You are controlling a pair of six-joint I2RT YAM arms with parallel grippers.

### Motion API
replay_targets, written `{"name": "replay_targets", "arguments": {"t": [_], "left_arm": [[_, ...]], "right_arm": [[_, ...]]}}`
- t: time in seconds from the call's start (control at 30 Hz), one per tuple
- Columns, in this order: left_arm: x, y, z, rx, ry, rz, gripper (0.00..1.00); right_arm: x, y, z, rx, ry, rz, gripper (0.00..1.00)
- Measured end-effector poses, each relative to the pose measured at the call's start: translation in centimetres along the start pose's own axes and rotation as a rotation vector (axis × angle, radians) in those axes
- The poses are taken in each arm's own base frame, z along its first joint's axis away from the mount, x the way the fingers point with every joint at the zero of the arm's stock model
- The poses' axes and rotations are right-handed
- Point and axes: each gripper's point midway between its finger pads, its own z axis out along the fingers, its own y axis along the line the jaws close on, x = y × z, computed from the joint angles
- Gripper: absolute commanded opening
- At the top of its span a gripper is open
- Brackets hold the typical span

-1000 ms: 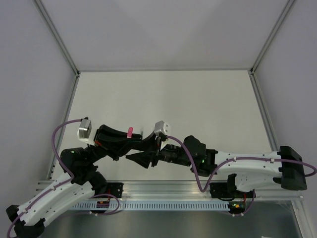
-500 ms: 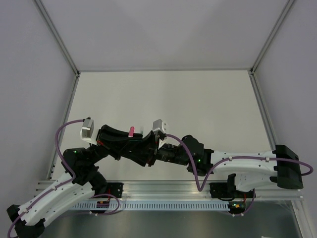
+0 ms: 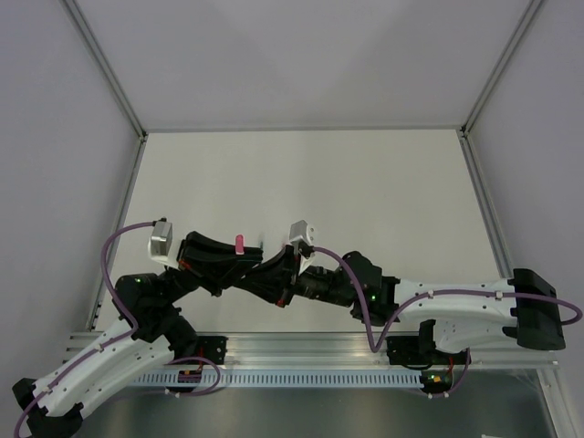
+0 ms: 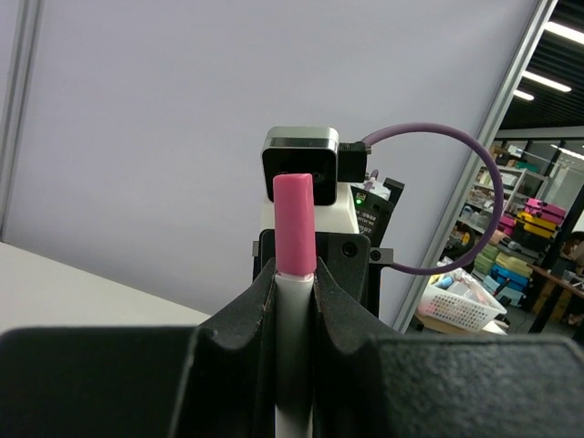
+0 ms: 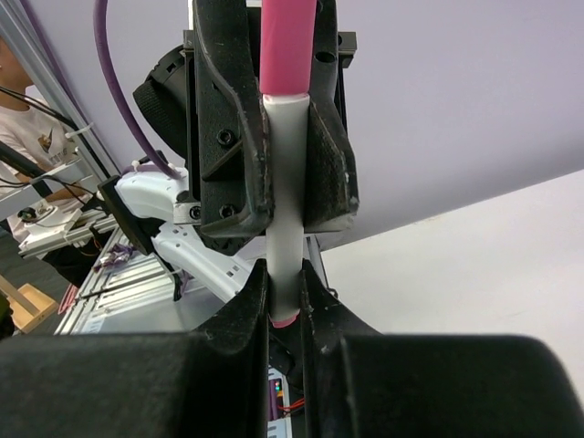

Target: Insert the pens into the pen caps

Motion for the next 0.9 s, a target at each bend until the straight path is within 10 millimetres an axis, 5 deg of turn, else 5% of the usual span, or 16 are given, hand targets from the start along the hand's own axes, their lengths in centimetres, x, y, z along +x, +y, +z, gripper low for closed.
{"name": "replay_targets", "arguments": {"t": [0.23, 0.33, 0.37, 0.47, 0.9], "left_arm": [[0.0, 0.0, 0.0, 0.0, 0.0, 0.001, 0.02], [0.0, 0.0, -0.1, 0.0, -0.001, 0.002, 0.02], [0.0, 0.0, -0.1, 0.0, -0.001, 0.001, 0.02], [0.3, 0.2, -0.1, -0.006, 0.002, -0.001, 0.02], [0.2, 0.5, -0.1, -0.021, -0.007, -0.001, 0.02]], "right_arm": [[-0.4, -0.1, -1.1, 0.011, 0.002, -0.013, 0.0], [-0.4, -0.1, -1.2, 0.012, 0.005, -0.017, 0.21], [-0.3, -0.1, -1.2, 0.014, 0.006, -0.017, 0.34], [-0.4, -0.2, -1.2, 0.016, 0.005, -0.025, 0.48], [-0.7, 0.3, 0.1, -0.007, 0.021, -0.039, 0.44]]}}
